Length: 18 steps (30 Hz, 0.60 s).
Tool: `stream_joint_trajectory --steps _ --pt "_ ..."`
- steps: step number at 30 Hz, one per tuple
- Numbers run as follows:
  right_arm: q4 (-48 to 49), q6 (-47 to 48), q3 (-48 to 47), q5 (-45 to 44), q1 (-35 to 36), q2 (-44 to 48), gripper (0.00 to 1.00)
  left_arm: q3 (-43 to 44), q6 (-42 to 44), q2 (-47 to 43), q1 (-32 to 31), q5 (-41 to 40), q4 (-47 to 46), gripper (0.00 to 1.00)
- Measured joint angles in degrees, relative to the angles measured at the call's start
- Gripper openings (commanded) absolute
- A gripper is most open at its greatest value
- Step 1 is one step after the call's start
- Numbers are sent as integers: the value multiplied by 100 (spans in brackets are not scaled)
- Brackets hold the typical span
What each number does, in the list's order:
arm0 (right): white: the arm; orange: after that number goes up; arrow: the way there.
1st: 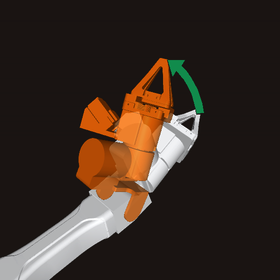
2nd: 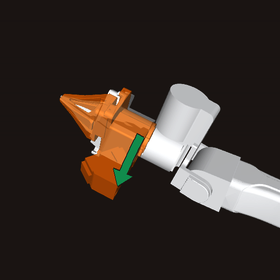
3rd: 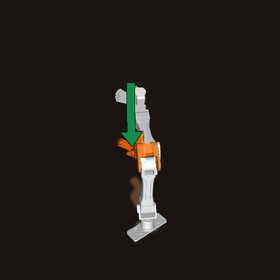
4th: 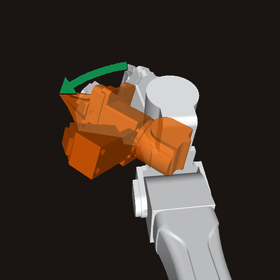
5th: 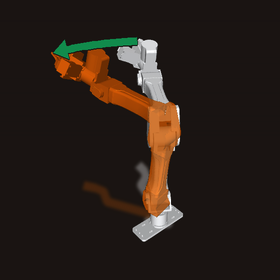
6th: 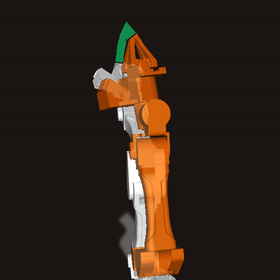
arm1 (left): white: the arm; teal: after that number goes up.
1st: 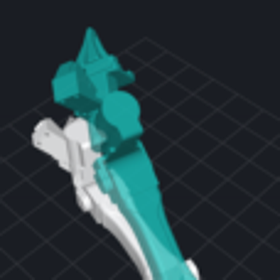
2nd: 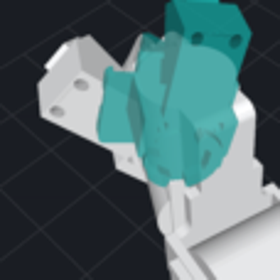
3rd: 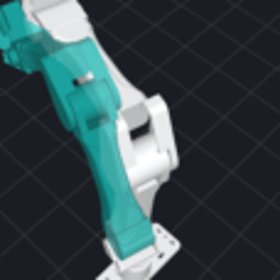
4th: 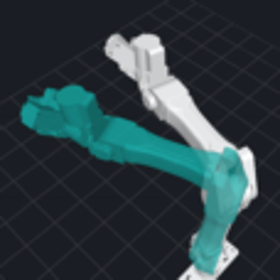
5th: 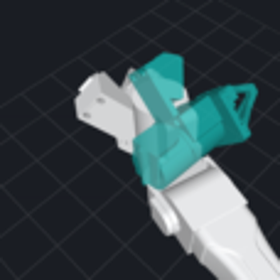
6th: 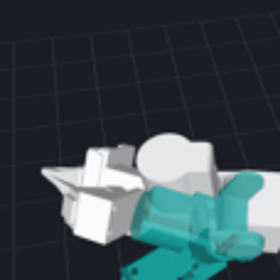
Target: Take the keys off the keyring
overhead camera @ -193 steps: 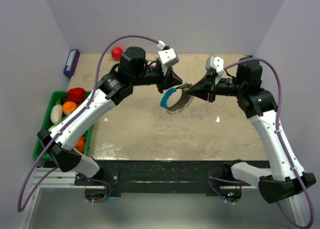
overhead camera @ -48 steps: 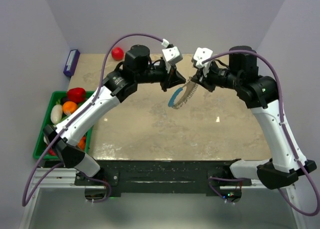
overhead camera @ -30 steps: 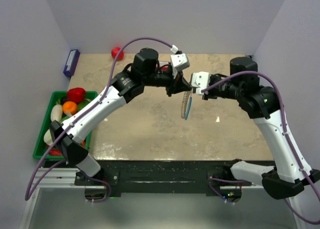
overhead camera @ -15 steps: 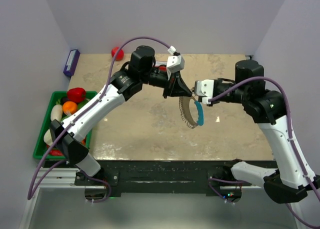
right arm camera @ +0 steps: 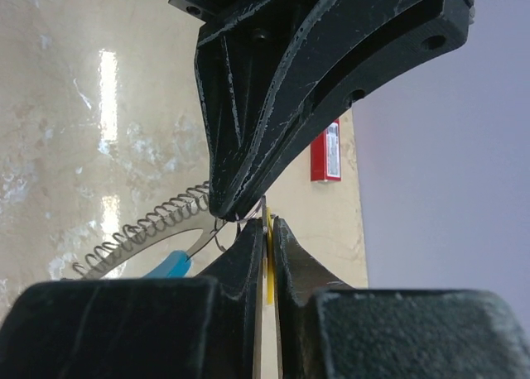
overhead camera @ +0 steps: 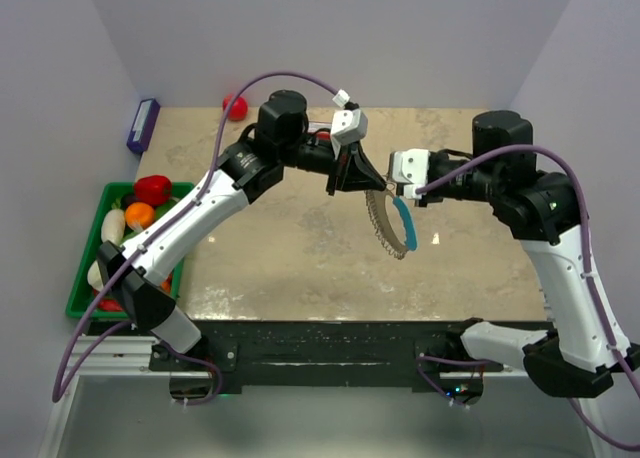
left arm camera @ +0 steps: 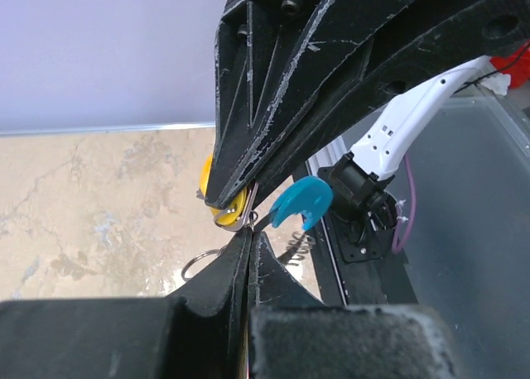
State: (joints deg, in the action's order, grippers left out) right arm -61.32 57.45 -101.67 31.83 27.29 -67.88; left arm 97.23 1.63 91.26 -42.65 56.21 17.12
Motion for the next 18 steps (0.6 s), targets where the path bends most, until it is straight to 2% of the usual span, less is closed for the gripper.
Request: stream_joint_trajectory --steps 7,11,18 --pt "55 94 195 -125 9 223 7 2 -90 2 -111 -243 4 0" --pt "-4 37 92 -208 13 186 1 4 -118 2 -125 -339 -9 0" --pt "-855 -715 -1360 -398 20 -658 0 120 -160 2 -129 -789 -120 0"
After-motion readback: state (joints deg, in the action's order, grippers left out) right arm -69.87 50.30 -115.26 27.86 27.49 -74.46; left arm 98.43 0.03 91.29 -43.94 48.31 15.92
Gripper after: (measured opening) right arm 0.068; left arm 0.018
